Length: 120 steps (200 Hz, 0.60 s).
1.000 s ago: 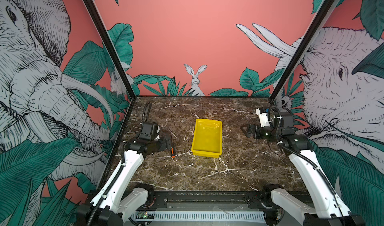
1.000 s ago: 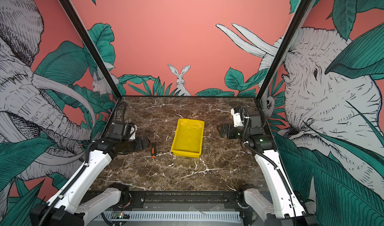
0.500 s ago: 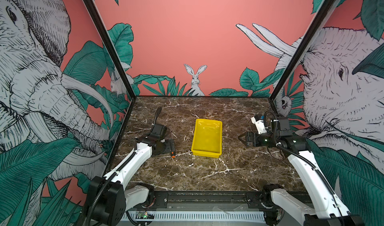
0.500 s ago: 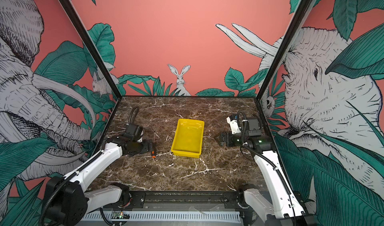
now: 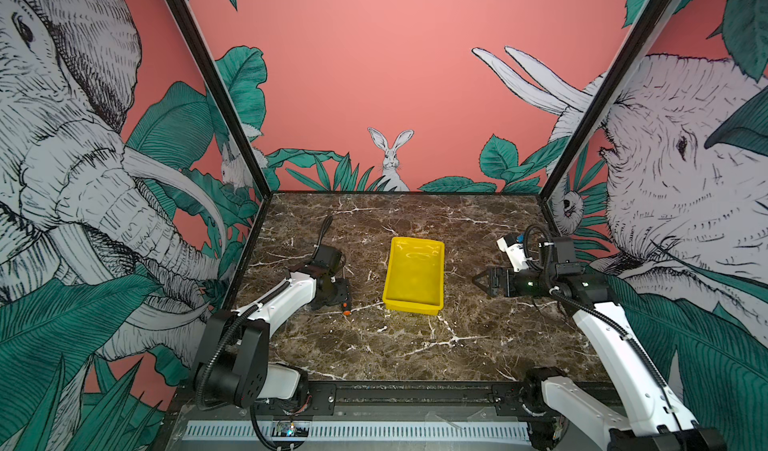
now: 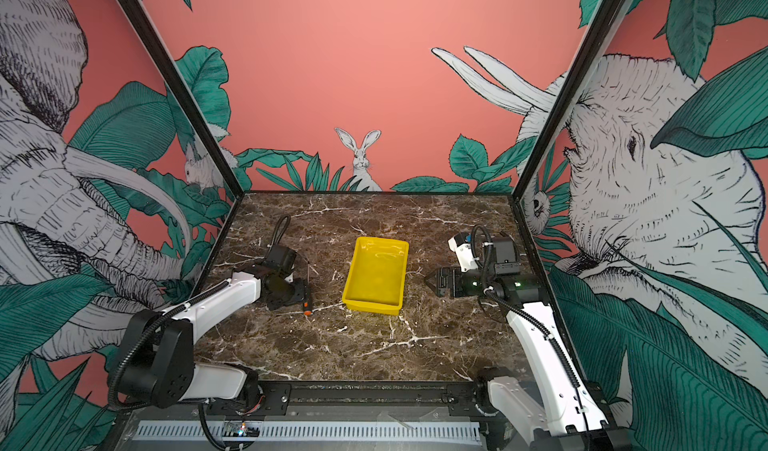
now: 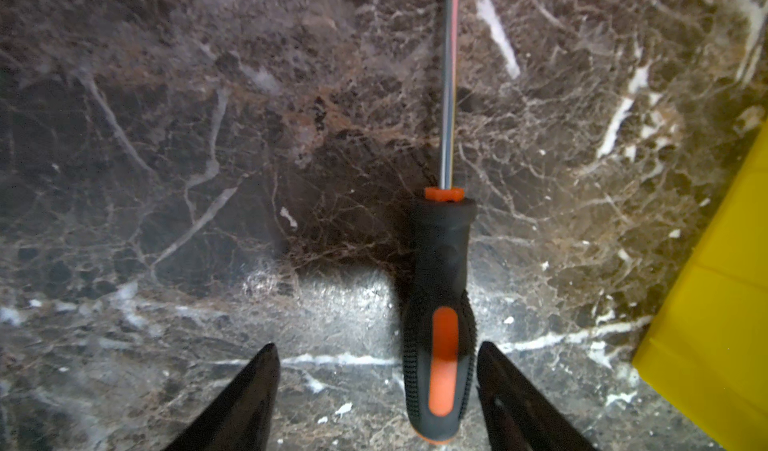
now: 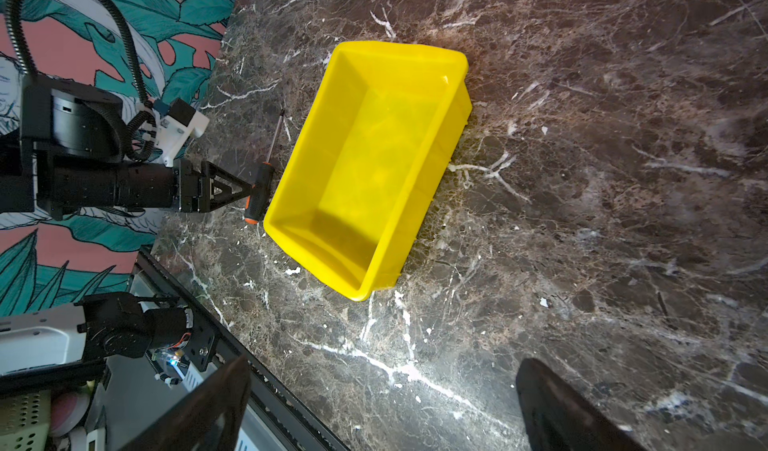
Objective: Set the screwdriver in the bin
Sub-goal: 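Lower the left gripper and close it on the orange-black screwdriver handle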
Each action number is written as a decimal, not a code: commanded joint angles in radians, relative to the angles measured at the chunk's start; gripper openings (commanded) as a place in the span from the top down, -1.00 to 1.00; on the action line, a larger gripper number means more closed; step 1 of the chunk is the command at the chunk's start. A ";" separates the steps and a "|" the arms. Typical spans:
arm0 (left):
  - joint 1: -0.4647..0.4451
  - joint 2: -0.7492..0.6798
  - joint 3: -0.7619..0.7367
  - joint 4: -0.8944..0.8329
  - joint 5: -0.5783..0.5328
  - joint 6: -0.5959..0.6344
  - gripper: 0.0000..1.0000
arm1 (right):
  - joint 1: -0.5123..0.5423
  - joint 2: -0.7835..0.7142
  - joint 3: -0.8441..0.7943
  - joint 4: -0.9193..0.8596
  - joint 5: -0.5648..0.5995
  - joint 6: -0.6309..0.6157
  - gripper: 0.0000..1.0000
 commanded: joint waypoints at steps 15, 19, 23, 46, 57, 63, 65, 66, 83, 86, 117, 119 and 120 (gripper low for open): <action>-0.002 0.030 0.028 0.032 -0.021 -0.009 -0.40 | 0.006 -0.033 0.000 0.002 -0.020 -0.014 -0.99; -0.002 0.037 0.032 0.032 -0.020 -0.008 -0.39 | 0.005 -0.036 0.000 0.002 -0.021 -0.013 -0.99; -0.003 0.043 0.036 0.032 -0.018 -0.008 -0.39 | 0.005 -0.037 0.000 0.001 -0.020 -0.012 -0.98; -0.007 0.075 0.052 0.049 -0.003 -0.020 -0.38 | 0.004 -0.046 -0.005 0.000 -0.020 -0.007 -0.98; -0.014 0.084 0.056 0.059 -0.001 -0.026 -0.37 | 0.005 -0.049 -0.008 0.000 -0.018 -0.005 -0.98; -0.019 0.090 0.060 0.062 -0.001 -0.028 -0.37 | 0.004 -0.050 -0.010 0.000 -0.018 -0.004 -0.98; -0.020 0.092 0.060 0.063 -0.001 -0.028 -0.37 | 0.004 -0.050 -0.011 -0.001 -0.018 -0.003 -0.99; -0.020 0.093 0.061 0.063 -0.001 -0.028 -0.37 | 0.004 -0.050 -0.011 -0.001 -0.017 -0.003 -0.99; -0.025 0.116 0.068 0.064 -0.004 -0.021 -0.36 | 0.004 -0.057 -0.012 -0.010 -0.011 -0.002 -0.98; -0.025 0.119 0.070 0.065 -0.004 -0.020 -0.36 | 0.005 -0.059 -0.011 -0.013 -0.010 -0.002 -0.98; -0.026 0.156 0.083 0.072 0.000 -0.006 -0.25 | 0.004 -0.076 -0.008 -0.036 0.012 -0.007 -0.98; -0.026 0.158 0.085 0.072 0.000 -0.005 -0.24 | 0.005 -0.077 -0.007 -0.036 0.014 -0.007 -0.98; -0.027 0.158 0.085 0.072 0.000 -0.004 -0.24 | 0.005 -0.078 -0.007 -0.037 0.014 -0.007 -0.99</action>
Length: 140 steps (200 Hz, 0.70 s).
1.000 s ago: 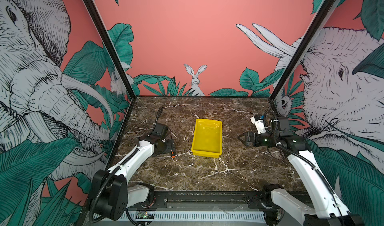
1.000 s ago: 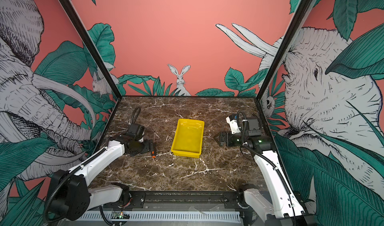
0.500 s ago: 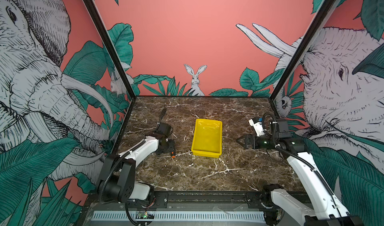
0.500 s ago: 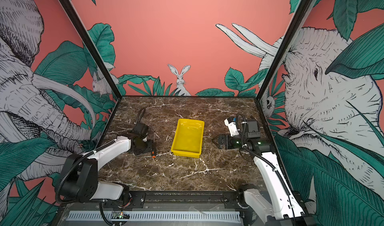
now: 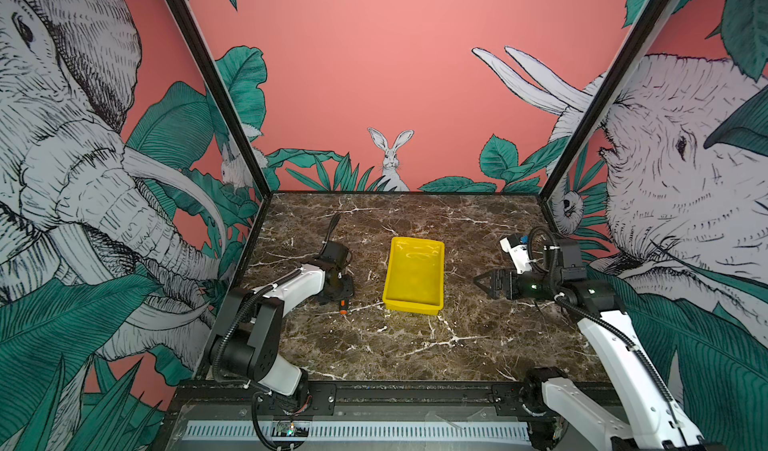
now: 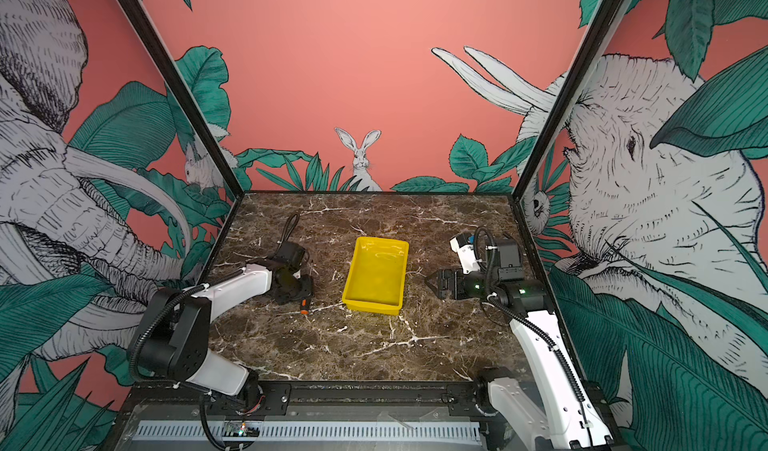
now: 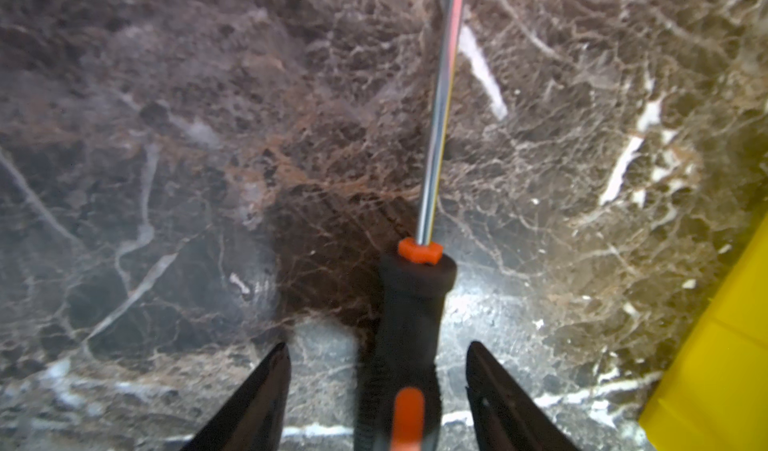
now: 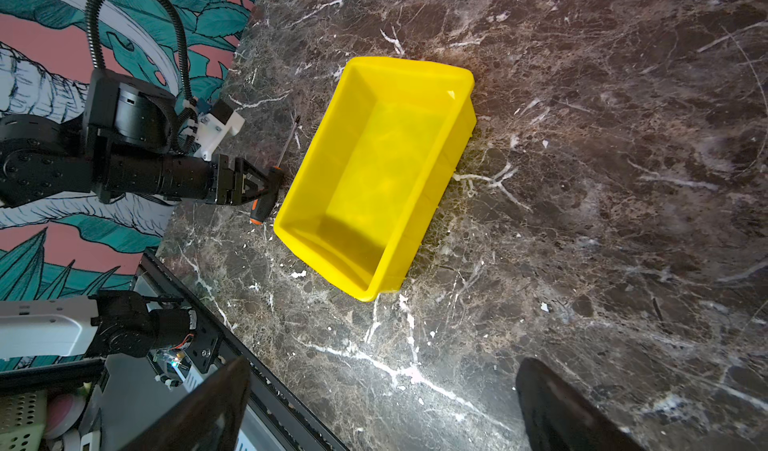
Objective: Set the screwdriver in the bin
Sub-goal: 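Lower the left gripper and close it on the orange-black screwdriver handle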
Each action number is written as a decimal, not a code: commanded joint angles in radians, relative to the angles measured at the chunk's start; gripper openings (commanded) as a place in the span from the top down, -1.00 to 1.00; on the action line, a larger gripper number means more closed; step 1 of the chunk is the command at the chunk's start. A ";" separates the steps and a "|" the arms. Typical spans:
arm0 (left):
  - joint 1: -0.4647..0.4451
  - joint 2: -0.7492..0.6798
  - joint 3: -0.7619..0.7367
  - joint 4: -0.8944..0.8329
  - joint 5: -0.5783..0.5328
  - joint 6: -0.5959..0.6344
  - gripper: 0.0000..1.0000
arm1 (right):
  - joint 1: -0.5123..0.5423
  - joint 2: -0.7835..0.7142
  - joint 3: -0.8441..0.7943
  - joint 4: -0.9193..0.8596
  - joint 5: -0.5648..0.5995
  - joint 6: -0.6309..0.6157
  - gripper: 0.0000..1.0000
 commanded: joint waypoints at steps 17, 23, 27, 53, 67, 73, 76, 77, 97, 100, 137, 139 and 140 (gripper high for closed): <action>-0.006 0.031 0.037 0.003 -0.001 0.010 -0.17 | 0.004 -0.027 -0.006 -0.031 0.017 -0.005 -0.98; -0.005 0.036 0.041 0.000 -0.003 0.016 -0.14 | 0.004 -0.029 -0.006 -0.032 0.019 -0.005 -0.98; -0.005 0.038 0.043 -0.002 -0.005 0.019 -0.10 | 0.004 -0.030 -0.008 -0.032 0.020 -0.005 -0.98; -0.005 0.045 0.053 -0.016 -0.014 0.046 0.11 | 0.004 -0.036 -0.013 -0.045 0.022 -0.005 -0.98; -0.005 0.055 0.061 -0.023 -0.018 0.058 0.14 | 0.004 -0.042 -0.023 -0.055 0.021 -0.007 -0.98; -0.005 0.060 0.065 -0.025 -0.020 0.062 0.14 | 0.004 -0.046 -0.025 -0.062 0.023 -0.009 -0.98; -0.005 0.062 0.066 -0.025 -0.020 0.065 0.14 | 0.004 -0.048 -0.027 -0.065 0.023 -0.011 -0.98; -0.005 0.063 0.066 -0.025 -0.020 0.067 0.14 | 0.004 -0.048 -0.027 -0.066 0.023 -0.011 -0.98; -0.005 0.084 0.077 -0.028 -0.019 0.081 0.17 | 0.004 -0.064 -0.037 -0.093 0.037 -0.017 -0.98; -0.005 0.087 0.079 -0.028 -0.017 0.084 0.17 | 0.004 -0.067 -0.038 -0.095 0.039 -0.017 -0.98; -0.006 0.125 0.114 -0.042 -0.001 0.112 0.18 | 0.004 -0.116 -0.064 -0.127 0.065 -0.005 -0.98; -0.006 0.126 0.115 -0.044 0.000 0.114 0.19 | 0.004 -0.119 -0.066 -0.127 0.067 -0.004 -0.98; -0.005 0.127 0.115 -0.045 0.000 0.113 0.19 | 0.004 -0.121 -0.067 -0.128 0.069 -0.004 -0.98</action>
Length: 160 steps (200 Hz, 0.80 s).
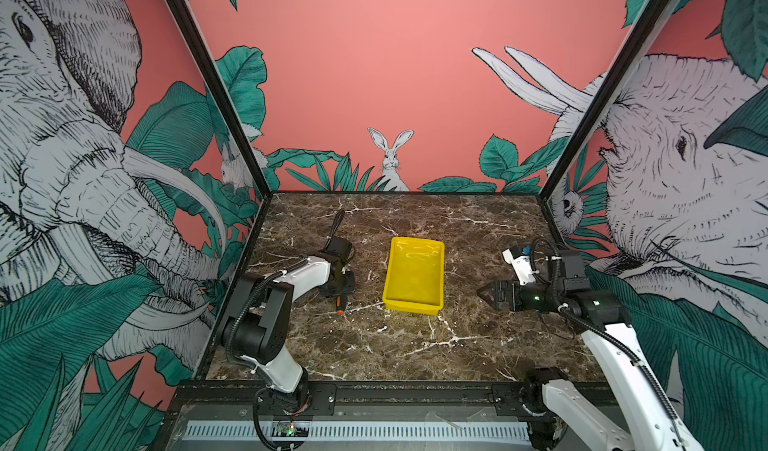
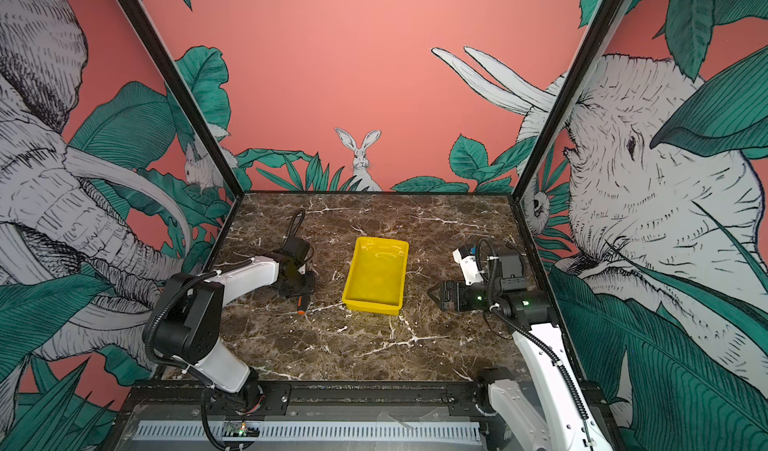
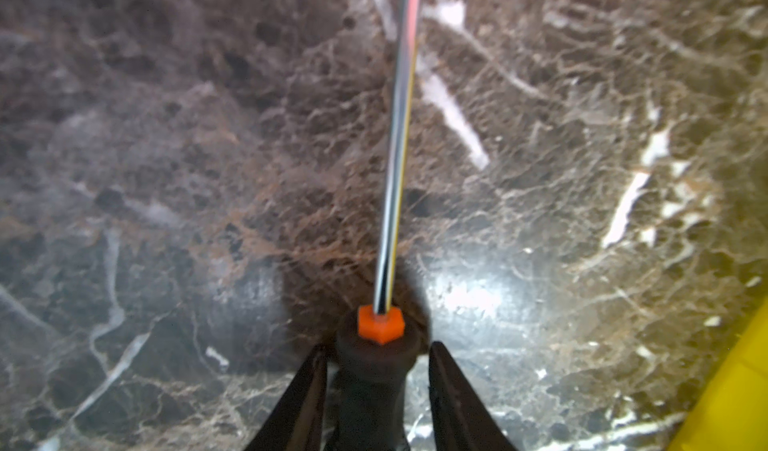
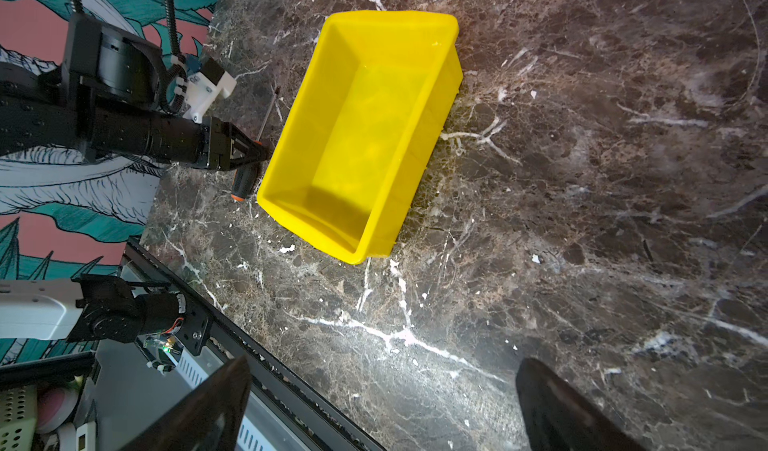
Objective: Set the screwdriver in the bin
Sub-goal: 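Lower the left gripper and close it on the orange-black screwdriver handle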
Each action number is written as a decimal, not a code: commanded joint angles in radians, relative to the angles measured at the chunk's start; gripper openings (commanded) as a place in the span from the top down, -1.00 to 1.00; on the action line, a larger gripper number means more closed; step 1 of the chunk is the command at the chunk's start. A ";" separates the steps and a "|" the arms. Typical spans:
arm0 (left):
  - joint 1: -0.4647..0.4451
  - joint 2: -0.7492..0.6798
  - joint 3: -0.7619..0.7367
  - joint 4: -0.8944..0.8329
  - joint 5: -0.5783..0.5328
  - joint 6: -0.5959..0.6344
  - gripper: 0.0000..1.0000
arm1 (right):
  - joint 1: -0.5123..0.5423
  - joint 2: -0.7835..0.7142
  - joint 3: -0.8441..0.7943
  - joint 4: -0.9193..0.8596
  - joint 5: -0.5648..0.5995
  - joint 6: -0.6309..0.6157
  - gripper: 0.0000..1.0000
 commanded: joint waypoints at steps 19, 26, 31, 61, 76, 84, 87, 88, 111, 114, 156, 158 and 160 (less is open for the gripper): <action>-0.006 0.017 0.028 -0.044 0.008 0.038 0.23 | 0.004 -0.057 -0.025 -0.051 0.039 0.004 -0.98; -0.006 0.017 0.025 -0.044 0.008 0.038 0.24 | 0.004 -0.064 -0.028 -0.057 0.044 0.008 -0.99; -0.006 0.017 0.023 -0.044 0.007 0.038 0.28 | 0.004 -0.069 -0.029 -0.061 0.046 0.011 -0.98; -0.006 0.009 0.015 -0.053 0.007 0.039 0.38 | 0.004 -0.109 -0.042 -0.070 0.060 0.036 -0.98; -0.005 -0.004 0.011 -0.063 0.004 0.042 0.39 | 0.005 -0.125 -0.045 -0.087 0.068 0.039 -0.99; -0.006 -0.015 0.006 -0.064 0.005 0.044 0.39 | 0.004 -0.132 -0.043 -0.096 0.073 0.037 -0.98; -0.006 -0.017 0.004 -0.064 0.004 0.044 0.39 | 0.004 -0.134 -0.044 -0.098 0.074 0.037 -0.98; -0.006 -0.018 0.004 -0.064 0.004 0.044 0.39 | 0.004 -0.135 -0.045 -0.099 0.076 0.037 -0.98; -0.006 -0.032 -0.001 -0.073 0.004 0.049 0.46 | 0.004 -0.147 -0.043 -0.111 0.086 0.038 -0.98; -0.006 -0.033 -0.003 -0.074 0.005 0.050 0.46 | 0.004 -0.148 -0.042 -0.112 0.088 0.039 -0.98; -0.007 -0.028 -0.023 -0.055 0.044 0.038 0.45 | 0.004 -0.157 -0.045 -0.117 0.095 0.045 -0.98; -0.006 -0.028 -0.023 -0.053 0.044 0.037 0.45 | 0.005 -0.158 -0.045 -0.118 0.095 0.045 -0.98; -0.006 -0.028 -0.023 -0.053 0.045 0.037 0.46 | 0.004 -0.158 -0.044 -0.119 0.095 0.045 -0.98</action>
